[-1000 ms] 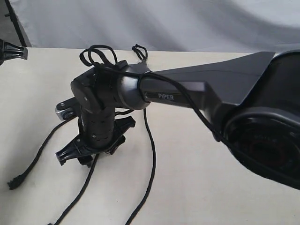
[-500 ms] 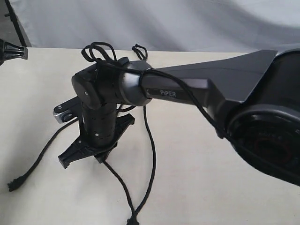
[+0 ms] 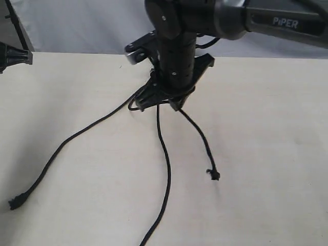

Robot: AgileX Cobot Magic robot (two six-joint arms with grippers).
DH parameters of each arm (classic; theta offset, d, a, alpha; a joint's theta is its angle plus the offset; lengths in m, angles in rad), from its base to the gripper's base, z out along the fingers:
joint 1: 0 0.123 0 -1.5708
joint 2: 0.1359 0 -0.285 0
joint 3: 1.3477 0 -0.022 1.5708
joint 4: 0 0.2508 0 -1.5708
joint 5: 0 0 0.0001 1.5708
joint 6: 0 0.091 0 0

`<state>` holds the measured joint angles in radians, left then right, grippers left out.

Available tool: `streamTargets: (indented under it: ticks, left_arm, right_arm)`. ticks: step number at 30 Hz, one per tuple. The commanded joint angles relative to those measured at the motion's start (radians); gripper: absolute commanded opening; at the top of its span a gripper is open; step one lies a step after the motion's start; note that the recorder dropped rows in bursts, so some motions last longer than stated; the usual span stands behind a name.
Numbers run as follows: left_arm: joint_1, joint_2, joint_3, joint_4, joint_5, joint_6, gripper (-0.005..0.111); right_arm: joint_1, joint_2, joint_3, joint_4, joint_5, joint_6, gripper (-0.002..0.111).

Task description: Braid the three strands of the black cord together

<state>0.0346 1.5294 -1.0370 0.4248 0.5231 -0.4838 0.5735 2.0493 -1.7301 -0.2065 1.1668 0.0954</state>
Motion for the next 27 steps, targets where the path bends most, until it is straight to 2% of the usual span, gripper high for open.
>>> streamTargets:
  ticks: [1, 7, 11, 27]
  left_arm:
    - [0.003, -0.005, 0.005, -0.019, -0.009, 0.014, 0.001]
    - [0.003, -0.005, 0.005, -0.021, -0.023, 0.014, 0.001]
    - [0.003, -0.005, 0.005, -0.023, -0.024, 0.014, 0.001]
    - [0.003, -0.005, 0.005, -0.049, -0.025, 0.017, 0.001]
  right_arm:
    - [-0.110, 0.023, 0.013, -0.015, 0.016, -0.030, 0.000]
    - [-0.238, 0.029, 0.114, 0.032, -0.086, -0.033, 0.000]
    - [-0.282, 0.029, 0.187, 0.067, -0.162, -0.033, 0.000]
    - [-0.292, 0.029, 0.409, 0.134, -0.234, -0.032, 0.000]
